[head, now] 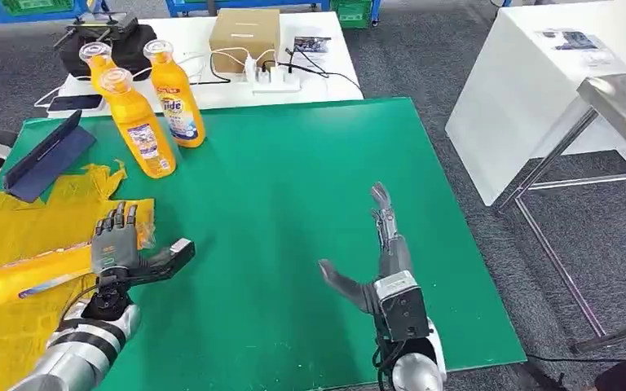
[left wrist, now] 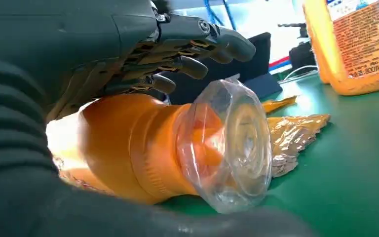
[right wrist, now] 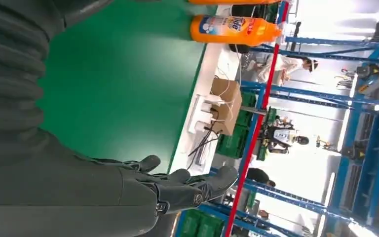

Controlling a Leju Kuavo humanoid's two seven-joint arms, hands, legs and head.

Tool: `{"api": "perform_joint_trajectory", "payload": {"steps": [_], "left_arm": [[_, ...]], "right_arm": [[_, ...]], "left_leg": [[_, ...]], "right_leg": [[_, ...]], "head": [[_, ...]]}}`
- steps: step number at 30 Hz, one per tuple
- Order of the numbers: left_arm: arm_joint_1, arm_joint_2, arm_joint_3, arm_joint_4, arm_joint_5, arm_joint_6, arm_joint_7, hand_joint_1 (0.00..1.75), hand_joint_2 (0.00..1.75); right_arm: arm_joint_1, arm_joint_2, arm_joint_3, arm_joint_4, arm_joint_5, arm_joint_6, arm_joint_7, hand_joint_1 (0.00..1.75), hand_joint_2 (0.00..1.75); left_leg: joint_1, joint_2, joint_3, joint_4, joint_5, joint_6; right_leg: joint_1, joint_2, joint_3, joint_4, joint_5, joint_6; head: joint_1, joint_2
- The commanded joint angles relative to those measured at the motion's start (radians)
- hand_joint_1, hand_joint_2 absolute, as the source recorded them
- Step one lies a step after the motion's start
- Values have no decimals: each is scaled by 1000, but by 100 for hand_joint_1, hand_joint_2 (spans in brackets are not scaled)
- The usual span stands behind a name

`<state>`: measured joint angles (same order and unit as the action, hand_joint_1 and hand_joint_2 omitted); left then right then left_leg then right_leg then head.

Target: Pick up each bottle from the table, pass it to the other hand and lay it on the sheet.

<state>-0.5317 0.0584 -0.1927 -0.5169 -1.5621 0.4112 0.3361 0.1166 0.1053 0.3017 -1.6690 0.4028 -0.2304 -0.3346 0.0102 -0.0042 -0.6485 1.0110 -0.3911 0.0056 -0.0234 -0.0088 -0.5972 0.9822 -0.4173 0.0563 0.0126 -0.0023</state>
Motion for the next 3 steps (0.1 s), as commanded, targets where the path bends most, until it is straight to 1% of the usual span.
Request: {"api": "perform_joint_trajectory", "payload": {"steps": [1,2,3], "left_arm": [[130,-49,22,-264,-9,173,-43,0,175],[164,-26,-34,-350,-9,236,-34,0,175],[197,-5,-80,-427,-9,263,9,0,175]], "right_arm": [[47,-10,-45,-18,-23,16,1,0,175],[53,-10,-51,-17,-31,16,-1,0,175],[60,-9,-55,-13,-39,14,-3,0,175]], "left_leg": [[1,-1,4,0,-2,0],[1,-1,5,0,-2,0],[1,-1,5,0,-3,0]], "right_leg": [[1,-1,4,-1,-2,-3],[2,-1,6,-1,-3,-3],[2,0,5,-1,-3,-3]], "head": [[0,0],[0,0],[0,0]]}}
